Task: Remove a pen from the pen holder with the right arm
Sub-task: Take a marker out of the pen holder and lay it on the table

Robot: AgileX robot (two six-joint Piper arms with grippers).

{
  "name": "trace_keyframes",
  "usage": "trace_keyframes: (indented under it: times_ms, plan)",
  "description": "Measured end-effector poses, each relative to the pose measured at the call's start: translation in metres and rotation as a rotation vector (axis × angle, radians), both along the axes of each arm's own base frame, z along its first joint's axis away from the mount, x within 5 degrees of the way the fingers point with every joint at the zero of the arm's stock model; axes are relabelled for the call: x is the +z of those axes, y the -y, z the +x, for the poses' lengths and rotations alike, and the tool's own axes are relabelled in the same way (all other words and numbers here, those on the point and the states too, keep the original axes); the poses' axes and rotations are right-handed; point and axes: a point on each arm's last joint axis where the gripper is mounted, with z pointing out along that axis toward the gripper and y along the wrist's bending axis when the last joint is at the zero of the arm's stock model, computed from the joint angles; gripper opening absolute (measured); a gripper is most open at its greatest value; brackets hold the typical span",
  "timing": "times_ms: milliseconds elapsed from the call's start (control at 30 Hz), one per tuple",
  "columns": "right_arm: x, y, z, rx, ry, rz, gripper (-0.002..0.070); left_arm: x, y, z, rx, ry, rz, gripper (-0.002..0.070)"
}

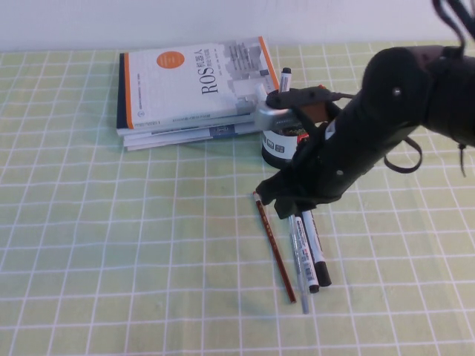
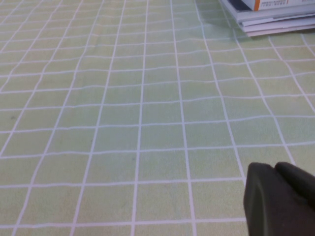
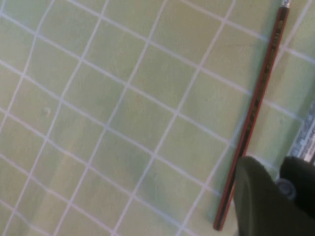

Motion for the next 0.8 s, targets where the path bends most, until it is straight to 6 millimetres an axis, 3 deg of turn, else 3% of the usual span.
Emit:
trace_keyframes:
  times_ms: [400,800]
  plan:
    - [-0.022,-0.019,0.033,0.010,0.008,-0.042,0.0044,0.000,0.000,0.000,0.000,0.000,0.000,-0.0005]
    - [-0.039,-0.026,0.046,0.003,0.011,-0.054,0.0044,0.000,0.000,0.000,0.000,0.000,0.000,-0.0005]
